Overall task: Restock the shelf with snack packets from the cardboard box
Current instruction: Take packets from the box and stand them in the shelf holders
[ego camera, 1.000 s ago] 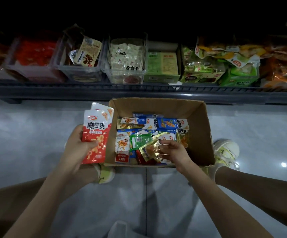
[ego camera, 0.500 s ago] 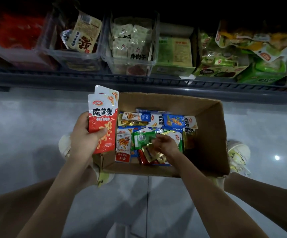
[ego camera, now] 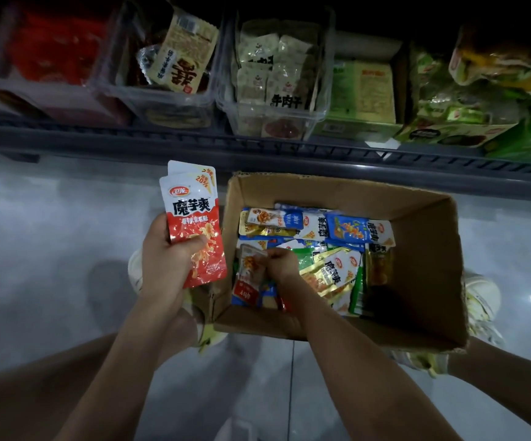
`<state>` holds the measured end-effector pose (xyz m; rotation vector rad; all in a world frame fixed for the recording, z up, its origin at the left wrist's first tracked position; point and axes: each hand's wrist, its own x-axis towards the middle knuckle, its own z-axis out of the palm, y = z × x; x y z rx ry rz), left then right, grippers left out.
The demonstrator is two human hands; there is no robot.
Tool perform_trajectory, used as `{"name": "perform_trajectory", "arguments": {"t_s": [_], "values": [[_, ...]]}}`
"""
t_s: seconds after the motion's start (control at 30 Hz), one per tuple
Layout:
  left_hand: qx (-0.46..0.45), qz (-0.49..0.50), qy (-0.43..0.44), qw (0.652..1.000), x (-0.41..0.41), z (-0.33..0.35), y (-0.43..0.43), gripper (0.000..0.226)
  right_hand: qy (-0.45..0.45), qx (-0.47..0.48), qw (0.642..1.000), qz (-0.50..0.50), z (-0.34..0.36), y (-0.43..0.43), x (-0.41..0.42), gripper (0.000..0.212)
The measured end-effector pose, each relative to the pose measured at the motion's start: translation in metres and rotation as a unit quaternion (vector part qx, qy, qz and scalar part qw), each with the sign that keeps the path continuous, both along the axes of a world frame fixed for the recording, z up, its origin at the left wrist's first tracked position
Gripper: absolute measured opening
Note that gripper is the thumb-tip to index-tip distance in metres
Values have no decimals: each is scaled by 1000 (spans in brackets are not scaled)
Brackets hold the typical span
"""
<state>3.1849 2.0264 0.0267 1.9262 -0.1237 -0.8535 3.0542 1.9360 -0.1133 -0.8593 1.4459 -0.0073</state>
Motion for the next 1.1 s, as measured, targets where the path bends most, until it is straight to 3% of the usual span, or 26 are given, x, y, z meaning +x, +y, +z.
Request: {"name": "perform_trajectory", "arguments": {"t_s": [0.13, 0.27, 0.37, 0.5, 0.67, 0.77, 0.9, 1.0, 1.1], "values": [[-17, 17, -4, 1000, -6, 9, 1, 46, -64, 27, 993, -95, 40, -21, -25, 14], [-43, 26, -16, 999, -17, 28, 5, 47, -132, 18, 976, -171, 95, -39, -54, 6], [-90, 17, -17, 996, -32, 49, 8, 46, -201, 6, 954, -222, 137, -44, -73, 12], [-155, 2, -19, 988, -59, 84, 8, 42, -294, 1, 918, -264, 187, -35, -86, 5], [-221, -23, -49, 974, -84, 128, 7, 32, -382, 15, 875, -298, 246, -7, -93, 18], [-248, -15, -71, 966, -89, 151, 9, 30, -389, -6, 891, -235, 273, 7, -102, 18], [-226, -37, -114, 967, -81, 173, 12, 33, -287, -104, 951, -45, 298, 11, -116, 45], [-224, -88, -143, 960, -78, 190, 15, 35, -233, -198, 949, 80, 319, 5, -124, 53], [-236, -138, -117, 955, -76, 207, 17, 37, -268, -216, 933, 102, 343, -3, -122, 58]]}}
